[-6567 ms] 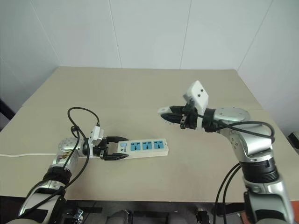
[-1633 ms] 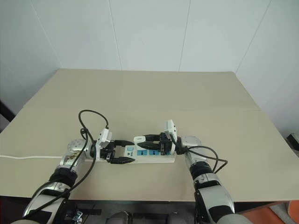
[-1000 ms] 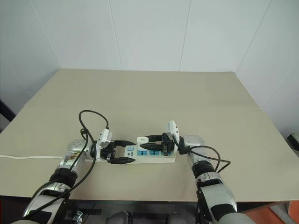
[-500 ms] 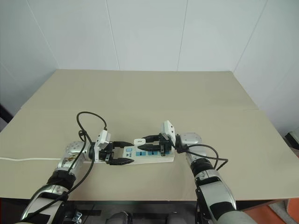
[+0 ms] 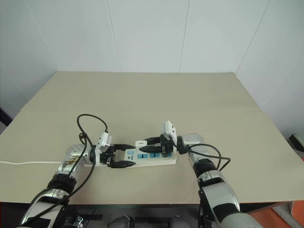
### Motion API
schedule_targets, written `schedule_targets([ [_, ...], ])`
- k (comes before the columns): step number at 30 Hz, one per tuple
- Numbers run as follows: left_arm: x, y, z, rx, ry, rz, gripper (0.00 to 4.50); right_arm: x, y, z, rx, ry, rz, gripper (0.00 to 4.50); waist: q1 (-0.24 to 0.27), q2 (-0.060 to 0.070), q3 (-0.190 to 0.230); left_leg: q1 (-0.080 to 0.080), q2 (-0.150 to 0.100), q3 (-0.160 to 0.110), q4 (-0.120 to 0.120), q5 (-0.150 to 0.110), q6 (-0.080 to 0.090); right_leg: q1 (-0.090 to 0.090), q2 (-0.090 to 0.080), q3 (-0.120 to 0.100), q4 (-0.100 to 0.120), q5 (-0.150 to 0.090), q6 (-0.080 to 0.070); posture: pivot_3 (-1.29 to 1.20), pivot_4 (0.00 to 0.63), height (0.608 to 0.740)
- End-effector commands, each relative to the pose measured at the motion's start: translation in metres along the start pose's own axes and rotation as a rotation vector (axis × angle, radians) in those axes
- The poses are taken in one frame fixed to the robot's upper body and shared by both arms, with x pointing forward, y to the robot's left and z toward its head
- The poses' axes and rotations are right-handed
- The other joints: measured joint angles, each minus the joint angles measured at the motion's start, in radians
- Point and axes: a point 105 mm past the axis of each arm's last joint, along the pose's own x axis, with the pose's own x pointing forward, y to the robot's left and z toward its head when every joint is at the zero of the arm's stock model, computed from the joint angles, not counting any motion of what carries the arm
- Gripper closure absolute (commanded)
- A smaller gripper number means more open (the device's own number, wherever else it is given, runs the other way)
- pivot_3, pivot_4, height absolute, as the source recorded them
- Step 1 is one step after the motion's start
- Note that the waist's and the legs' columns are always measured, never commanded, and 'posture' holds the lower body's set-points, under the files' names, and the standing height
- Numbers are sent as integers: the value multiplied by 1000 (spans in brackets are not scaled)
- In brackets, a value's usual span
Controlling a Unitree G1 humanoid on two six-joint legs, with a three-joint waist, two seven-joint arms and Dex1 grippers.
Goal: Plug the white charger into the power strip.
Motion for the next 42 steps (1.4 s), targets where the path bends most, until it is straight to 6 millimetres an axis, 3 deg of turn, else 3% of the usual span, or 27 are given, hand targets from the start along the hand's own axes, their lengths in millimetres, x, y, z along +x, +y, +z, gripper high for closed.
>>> schedule_targets([
  [1, 7, -4, 8, 47, -15, -40, 1249, -11, -1, -20, 0, 72, -73, 3389, 0, 0, 0, 0, 0, 0, 0, 0, 0, 0, 0, 0, 0, 0, 0, 0, 150, 740],
  [4, 7, -4, 7, 52, -17, -34, 1249, -12, 0, -19, -21, 64, -71, 3389, 0, 0, 0, 0, 0, 0, 0, 0, 0, 0, 0, 0, 0, 0, 0, 0, 150, 740],
  [5, 7, -4, 7, 54, -18, -33, 1249, -13, 0, -19, -21, 64, -70, 2646, 0, 0, 0, 0, 0, 0, 0, 0, 0, 0, 0, 0, 0, 0, 0, 0, 150, 740],
  [13, 8, -4, 7, 61, -23, -31, 1249, -13, 3, -21, 13, 58, -52, 25, 6, 0, 0, -1, 0, 0, 0, 0, 0, 0, 0, 0, -1, 0, 0, 0, 150, 740],
  [19, 8, -4, 5, 56, -16, -22, 1249, -18, 7, -15, 43, 28, -12, 25, 7, 0, 0, -2, 0, 0, -1, 0, 0, 0, 0, 0, -2, 0, 0, 0, 150, 740],
  [23, 8, -5, 8, 49, -43, -29, 61, -21, 7, -12, 20, 23, -14, 0, 7, 0, 0, -2, 0, 0, -1, 0, 0, -1, 0, 0, -2, 0, 0, 0, 150, 740],
  [28, 0, -12, 26, 74, -76, -56, 22, -26, 6, -7, 1, 9, -24, 0, 8, 0, 0, -3, 0, 0, -1, 0, 0, -2, 0, 0, -2, 0, 0, 0, 150, 740],
  [33, -29, -22, 47, 111, -25, -53, 22, -44, 3, 11, -54, -38, -77, 0, 7, 1, 1, -4, 0, 0, -2, 0, 0, -3, 0, 0, -2, 0, 0, 0, 150, 740],
  [38, -74, -25, 75, 114, 18, -4, 22, -98, 2, 31, -139, 13, -178, 0, 9, 5, 7, -5, 0, 0, -2, 0, 0, -4, -1, 0, -2, -1, -1, 0, 150, 740],
  [42, -100, -23, 68, 134, 116, 56, 22, -144, 12, 37, -187, 183, -186, 0, 10, 6, 9, -5, 0, 1, -3, 0, 0, -4, -1, 0, -4, -1, -1, 0, 150, 740],
])
